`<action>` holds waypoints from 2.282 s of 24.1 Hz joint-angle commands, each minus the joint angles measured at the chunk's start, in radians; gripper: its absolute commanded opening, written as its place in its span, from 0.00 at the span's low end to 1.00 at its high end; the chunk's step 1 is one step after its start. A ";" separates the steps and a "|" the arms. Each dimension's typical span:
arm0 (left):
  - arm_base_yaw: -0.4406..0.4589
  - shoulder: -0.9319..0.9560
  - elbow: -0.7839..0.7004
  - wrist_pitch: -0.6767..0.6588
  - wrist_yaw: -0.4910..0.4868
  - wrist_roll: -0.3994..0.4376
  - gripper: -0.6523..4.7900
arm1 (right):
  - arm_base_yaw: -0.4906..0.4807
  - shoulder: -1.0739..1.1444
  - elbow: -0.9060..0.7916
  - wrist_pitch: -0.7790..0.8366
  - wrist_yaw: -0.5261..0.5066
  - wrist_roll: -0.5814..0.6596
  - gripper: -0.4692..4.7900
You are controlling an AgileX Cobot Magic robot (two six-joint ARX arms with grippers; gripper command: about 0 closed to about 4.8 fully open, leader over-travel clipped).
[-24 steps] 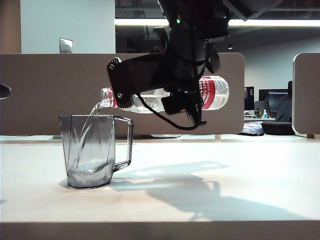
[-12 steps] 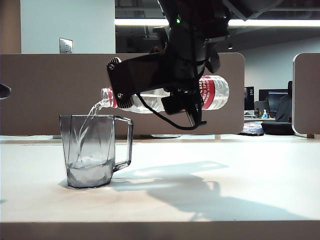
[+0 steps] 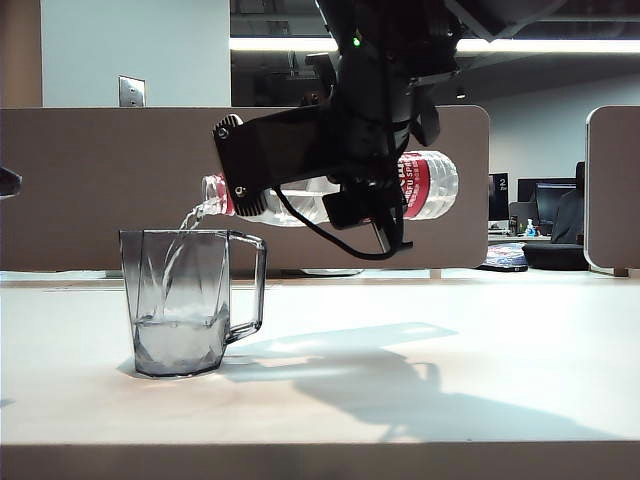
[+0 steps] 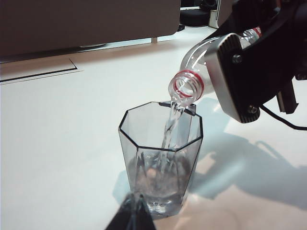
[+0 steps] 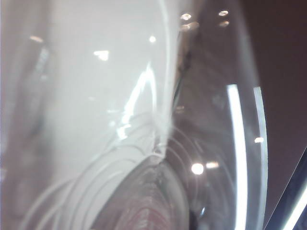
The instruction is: Pick up the mineral water bottle on the table and pour water into the mug until it's half full.
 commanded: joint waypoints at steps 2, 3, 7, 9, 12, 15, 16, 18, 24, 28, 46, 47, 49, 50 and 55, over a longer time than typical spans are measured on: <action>0.002 0.001 0.003 0.013 0.001 0.000 0.11 | 0.002 -0.010 0.010 0.048 0.009 -0.009 0.49; 0.002 0.001 0.003 0.013 0.001 0.000 0.11 | 0.002 -0.010 0.010 0.048 0.009 -0.015 0.49; 0.002 0.001 0.003 0.013 0.001 0.000 0.11 | 0.002 -0.010 0.010 0.048 0.010 -0.021 0.49; 0.002 0.001 0.003 0.013 0.001 0.000 0.11 | 0.002 -0.010 0.010 0.048 0.010 -0.022 0.49; 0.002 0.001 0.003 0.013 0.001 0.000 0.11 | 0.002 -0.010 0.010 0.048 0.009 -0.022 0.49; 0.002 0.001 0.003 0.013 0.001 0.000 0.11 | 0.002 -0.010 0.010 0.048 0.010 -0.022 0.49; 0.002 0.001 0.003 0.013 0.001 0.000 0.11 | 0.002 -0.010 0.010 0.048 0.010 -0.022 0.49; 0.002 0.001 0.003 0.013 0.001 0.000 0.11 | 0.002 -0.010 0.010 0.048 0.010 -0.022 0.49; 0.002 0.001 0.003 0.013 0.001 0.000 0.11 | 0.002 -0.010 0.010 0.047 0.010 -0.022 0.49; 0.002 0.001 0.003 0.013 0.001 0.000 0.11 | 0.002 -0.010 0.010 0.047 0.010 -0.021 0.49; 0.002 0.001 0.003 0.013 0.001 0.000 0.11 | 0.004 -0.010 0.009 -0.095 0.035 0.400 0.55; 0.002 0.001 0.003 0.013 0.001 0.000 0.11 | 0.004 -0.010 0.008 -0.100 0.036 0.434 0.55; 0.002 0.001 0.003 0.013 0.001 0.000 0.11 | 0.004 -0.010 0.008 -0.104 0.035 0.493 0.55; 0.002 0.001 0.003 0.013 0.001 0.000 0.11 | 0.004 -0.010 0.008 -0.104 0.036 0.530 0.55; 0.002 0.001 0.003 0.013 0.001 0.000 0.11 | 0.004 -0.011 0.008 -0.104 0.045 0.700 0.55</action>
